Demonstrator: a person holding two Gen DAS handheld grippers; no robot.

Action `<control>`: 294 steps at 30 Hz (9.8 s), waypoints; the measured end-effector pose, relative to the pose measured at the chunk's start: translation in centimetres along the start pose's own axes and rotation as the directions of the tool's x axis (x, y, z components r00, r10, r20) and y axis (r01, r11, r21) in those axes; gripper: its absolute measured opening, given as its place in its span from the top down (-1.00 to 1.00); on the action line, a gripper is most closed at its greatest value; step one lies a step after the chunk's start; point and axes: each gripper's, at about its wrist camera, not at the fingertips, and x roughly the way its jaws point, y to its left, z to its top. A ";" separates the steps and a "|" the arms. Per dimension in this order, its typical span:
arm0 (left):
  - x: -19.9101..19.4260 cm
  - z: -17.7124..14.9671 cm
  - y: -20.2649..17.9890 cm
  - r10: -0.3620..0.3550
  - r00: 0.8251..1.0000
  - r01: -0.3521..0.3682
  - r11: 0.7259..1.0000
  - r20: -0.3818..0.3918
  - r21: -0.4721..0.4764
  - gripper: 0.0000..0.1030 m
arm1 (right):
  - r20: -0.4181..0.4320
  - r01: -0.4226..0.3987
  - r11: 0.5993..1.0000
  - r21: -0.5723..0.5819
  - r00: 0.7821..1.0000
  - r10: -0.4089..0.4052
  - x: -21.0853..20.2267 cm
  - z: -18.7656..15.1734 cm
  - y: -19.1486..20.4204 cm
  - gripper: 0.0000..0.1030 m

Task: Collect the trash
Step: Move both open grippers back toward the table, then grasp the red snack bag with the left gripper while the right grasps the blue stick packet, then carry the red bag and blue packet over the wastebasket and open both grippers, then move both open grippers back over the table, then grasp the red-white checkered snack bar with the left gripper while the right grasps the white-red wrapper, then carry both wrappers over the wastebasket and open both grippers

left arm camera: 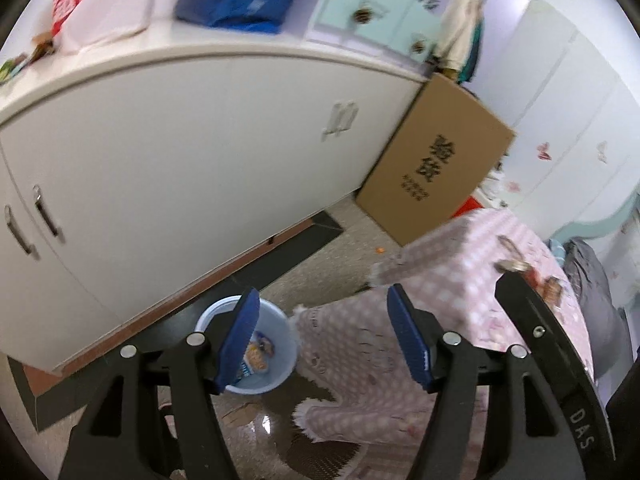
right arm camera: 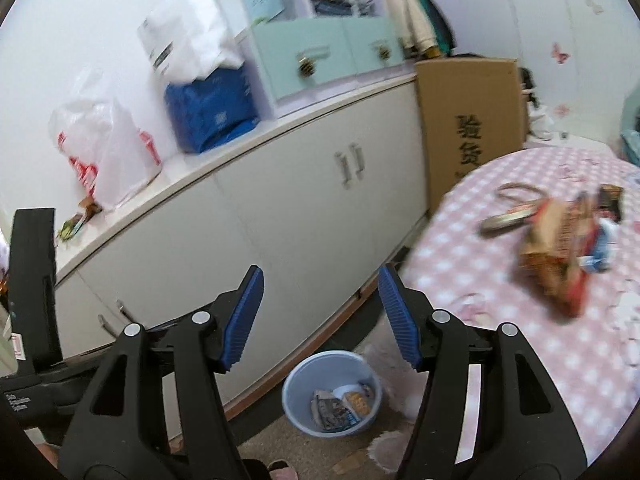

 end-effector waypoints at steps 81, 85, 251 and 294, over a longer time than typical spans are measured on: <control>-4.6 -3.5 -14.6 -0.446 0.894 0.431 0.884 0.050 0.182 0.98 | -0.034 0.041 0.978 0.205 0.999 -0.035 -9.1 2.4 -13.3 0.84; -5.9 -3.3 -11.4 -0.367 0.925 0.350 0.924 0.097 0.157 0.98 | -0.052 -0.027 0.986 0.163 0.998 0.036 -7.4 2.2 -9.2 0.84; 0.8 0.9 -0.8 0.093 0.996 -0.091 0.992 -0.014 0.085 0.56 | -0.239 -0.093 0.996 -0.013 0.967 0.087 3.4 -0.2 0.6 0.60; 5.5 1.7 6.5 0.150 0.982 -0.155 0.988 -0.115 -0.029 0.27 | -0.106 -0.074 0.997 -0.010 0.992 0.073 6.7 -1.9 3.7 -0.16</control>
